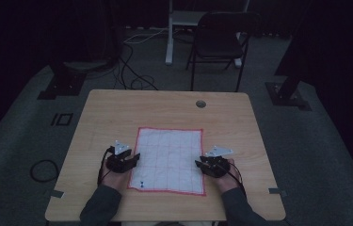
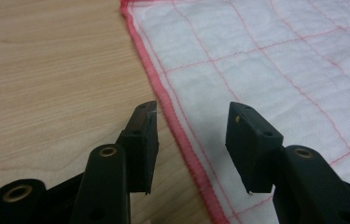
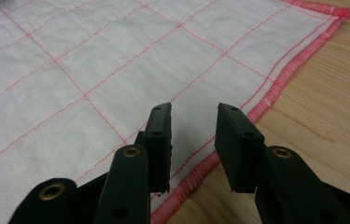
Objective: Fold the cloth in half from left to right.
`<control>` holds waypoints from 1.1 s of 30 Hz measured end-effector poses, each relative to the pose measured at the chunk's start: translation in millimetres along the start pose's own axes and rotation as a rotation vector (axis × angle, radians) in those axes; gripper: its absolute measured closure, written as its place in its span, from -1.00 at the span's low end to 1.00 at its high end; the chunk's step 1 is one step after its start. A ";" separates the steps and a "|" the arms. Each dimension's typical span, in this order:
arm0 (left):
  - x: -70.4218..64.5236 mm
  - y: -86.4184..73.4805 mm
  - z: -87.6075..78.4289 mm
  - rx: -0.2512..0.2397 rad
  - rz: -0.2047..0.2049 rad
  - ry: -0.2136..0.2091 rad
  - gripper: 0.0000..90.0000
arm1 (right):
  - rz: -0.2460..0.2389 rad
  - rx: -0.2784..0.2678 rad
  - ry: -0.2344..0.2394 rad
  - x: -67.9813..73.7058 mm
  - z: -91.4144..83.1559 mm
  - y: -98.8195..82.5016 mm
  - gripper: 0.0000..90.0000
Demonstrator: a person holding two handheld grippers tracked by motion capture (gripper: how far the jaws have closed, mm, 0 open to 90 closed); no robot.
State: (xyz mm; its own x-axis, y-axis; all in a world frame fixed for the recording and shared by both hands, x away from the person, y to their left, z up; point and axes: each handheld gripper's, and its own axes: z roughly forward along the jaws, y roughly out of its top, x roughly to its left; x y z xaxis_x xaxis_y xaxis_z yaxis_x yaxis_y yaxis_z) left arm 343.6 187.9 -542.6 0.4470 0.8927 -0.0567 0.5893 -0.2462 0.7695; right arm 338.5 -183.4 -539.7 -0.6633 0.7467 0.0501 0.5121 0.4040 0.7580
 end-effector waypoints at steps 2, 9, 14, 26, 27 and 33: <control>-2.1 1.2 2.2 0.018 0.013 0.007 0.22 | 0.003 -0.002 -0.002 -0.8 -0.4 -0.4 0.48; -4.3 2.7 5.4 0.032 -0.011 0.044 0.32 | 0.009 -0.006 -0.006 -2.0 -0.9 -0.4 0.48; -4.0 1.0 2.5 0.037 -0.028 0.036 0.72 | 0.010 -0.009 -0.008 -2.8 -2.3 -0.9 0.48; -0.5 -2.6 -3.6 0.051 -0.043 -0.017 0.97 | 0.023 -0.010 -0.029 -8.6 -5.7 -2.9 0.48; 0.1 -2.7 -3.8 0.050 -0.046 -0.017 0.97 | 0.027 -0.013 -0.033 -9.4 -6.1 -3.3 0.48; 1.5 -2.4 -4.0 0.045 -0.054 -0.019 0.98 | 0.038 -0.014 -0.051 -11.1 -3.7 -3.1 0.53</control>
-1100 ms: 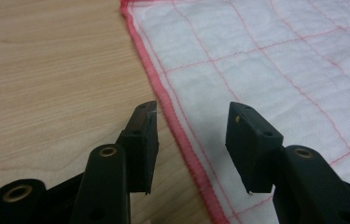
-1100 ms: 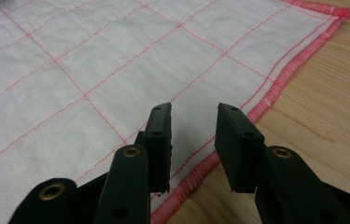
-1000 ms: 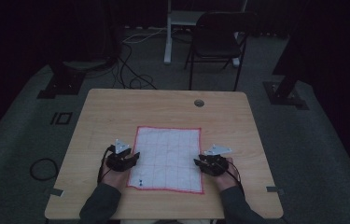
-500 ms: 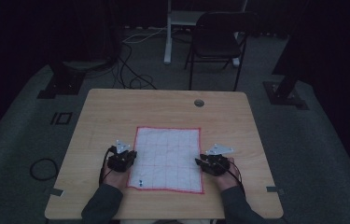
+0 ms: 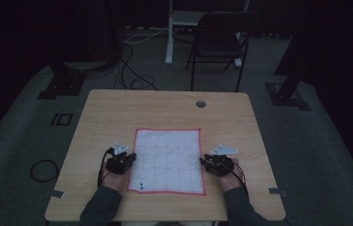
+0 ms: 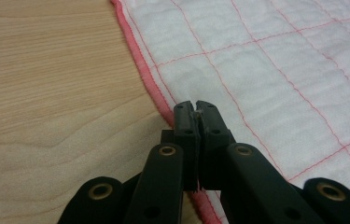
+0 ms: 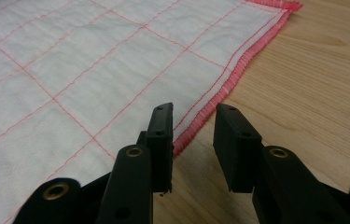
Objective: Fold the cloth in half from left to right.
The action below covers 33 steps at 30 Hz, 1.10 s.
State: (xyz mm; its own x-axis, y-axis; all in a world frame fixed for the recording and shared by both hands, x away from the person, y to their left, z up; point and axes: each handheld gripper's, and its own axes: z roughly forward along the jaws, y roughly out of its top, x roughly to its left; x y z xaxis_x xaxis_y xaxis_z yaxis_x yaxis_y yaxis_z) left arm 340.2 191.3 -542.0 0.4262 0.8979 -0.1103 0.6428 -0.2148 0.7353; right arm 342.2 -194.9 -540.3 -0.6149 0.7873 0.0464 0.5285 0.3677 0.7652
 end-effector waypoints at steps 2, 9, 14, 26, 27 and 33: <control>0.6 0.2 -0.2 -0.008 -0.009 -0.009 0.98 | -0.002 0.008 0.000 0.4 1.7 -0.2 0.54; -6.0 10.1 -6.6 -0.069 0.032 -0.053 0.98 | -0.009 0.020 0.002 1.3 4.0 -1.3 0.54; -15.6 19.9 -7.1 -0.087 0.054 -0.086 0.98 | -0.010 0.023 0.005 1.6 4.7 -1.9 0.54; -33.4 43.9 -10.6 -0.129 0.059 -0.190 0.98 | -0.003 0.021 0.011 0.7 3.2 -4.0 0.55; -34.2 45.1 -10.8 -0.131 0.060 -0.195 0.98 | -0.004 0.020 0.011 0.6 3.1 -4.1 0.54; -42.9 53.4 -10.5 -0.145 0.064 -0.228 0.98 | -0.004 0.021 0.009 0.6 2.7 -4.0 0.55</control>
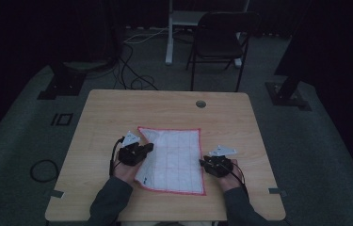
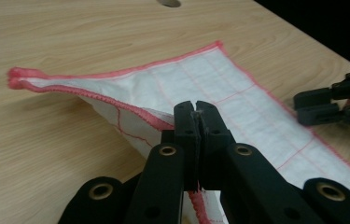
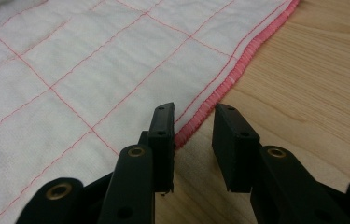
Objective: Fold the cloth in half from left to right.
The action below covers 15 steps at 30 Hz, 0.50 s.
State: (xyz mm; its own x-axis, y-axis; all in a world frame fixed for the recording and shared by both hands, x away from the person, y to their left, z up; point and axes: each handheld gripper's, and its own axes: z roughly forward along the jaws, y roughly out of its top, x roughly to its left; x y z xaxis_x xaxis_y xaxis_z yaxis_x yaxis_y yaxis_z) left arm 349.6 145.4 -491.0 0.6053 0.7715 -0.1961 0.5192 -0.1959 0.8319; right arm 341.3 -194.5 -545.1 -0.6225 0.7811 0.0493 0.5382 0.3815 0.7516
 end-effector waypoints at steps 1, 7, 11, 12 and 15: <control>-2.2 1.6 1.1 -0.003 0.000 -0.006 0.98 | 0.000 -0.002 0.000 0.0 -0.2 -0.1 0.54; -9.4 9.5 6.0 -0.007 0.008 -0.029 0.98 | 0.006 -0.005 0.001 -1.9 -1.7 -1.0 0.54; -14.8 14.9 9.4 -0.008 0.017 -0.043 0.98 | 0.007 -0.005 0.001 -2.6 -1.9 -1.3 0.54; -16.3 16.4 10.4 -0.009 0.019 -0.048 0.98 | 0.007 -0.004 0.001 -2.7 -1.9 -1.4 0.54; -19.2 19.4 12.7 -0.010 0.022 -0.055 0.98 | 0.008 -0.005 0.001 -2.7 -1.9 -1.4 0.54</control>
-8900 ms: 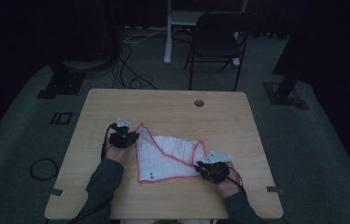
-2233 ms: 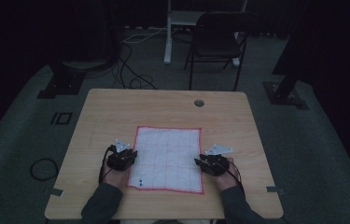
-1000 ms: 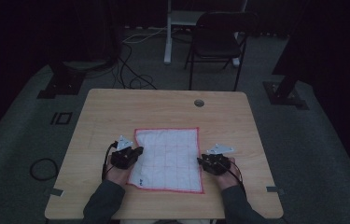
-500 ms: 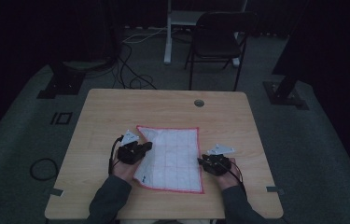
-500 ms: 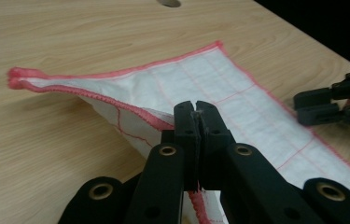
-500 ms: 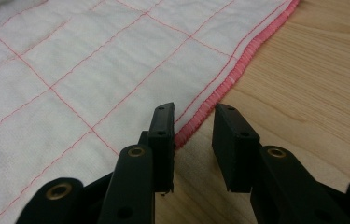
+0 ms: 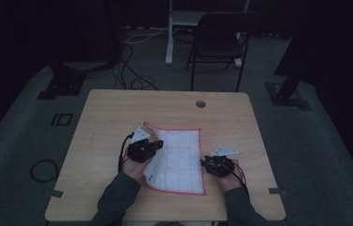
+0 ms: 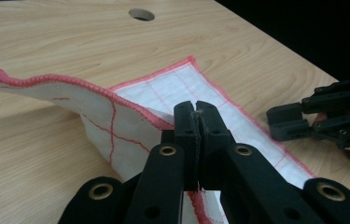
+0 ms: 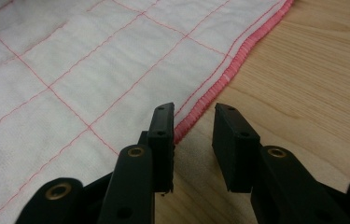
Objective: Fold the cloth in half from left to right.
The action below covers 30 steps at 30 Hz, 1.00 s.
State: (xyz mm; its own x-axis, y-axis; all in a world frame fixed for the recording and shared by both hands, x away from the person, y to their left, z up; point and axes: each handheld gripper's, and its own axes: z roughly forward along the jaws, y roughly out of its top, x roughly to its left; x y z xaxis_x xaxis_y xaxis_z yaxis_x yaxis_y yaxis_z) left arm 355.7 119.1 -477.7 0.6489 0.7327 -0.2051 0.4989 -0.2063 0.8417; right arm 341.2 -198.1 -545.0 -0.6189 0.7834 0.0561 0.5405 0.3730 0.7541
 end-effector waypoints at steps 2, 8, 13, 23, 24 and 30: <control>-2.0 2.0 2.2 -0.001 0.001 -0.006 0.98 | 0.001 0.000 0.000 -0.1 0.0 -0.1 0.54; -7.1 6.1 6.9 0.002 0.011 -0.014 0.98 | 0.004 -0.001 0.001 -0.1 0.2 -0.9 0.54; -10.5 9.4 10.5 -0.002 0.012 -0.026 0.98 | 0.003 0.000 -0.001 -0.1 -0.3 -1.0 0.54; -19.0 15.0 22.4 0.000 0.026 -0.042 0.98 | 0.006 -0.009 -0.001 -1.7 -3.0 -1.0 0.56; -19.8 15.3 23.2 0.001 0.025 -0.044 0.98 | 0.006 -0.009 -0.001 -1.7 -3.0 -1.0 0.56; -25.7 17.5 30.0 0.006 0.036 -0.055 0.98 | 0.015 -0.012 -0.004 -3.2 -4.5 -1.1 0.56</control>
State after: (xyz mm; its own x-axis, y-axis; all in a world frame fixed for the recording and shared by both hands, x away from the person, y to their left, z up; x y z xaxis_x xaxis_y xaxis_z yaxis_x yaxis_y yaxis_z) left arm 365.0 77.2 -472.7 0.6972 0.6877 -0.2023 0.4781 -0.2358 0.8460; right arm 340.0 -203.2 -543.1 -0.6082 0.7911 0.0650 0.5430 0.3549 0.7611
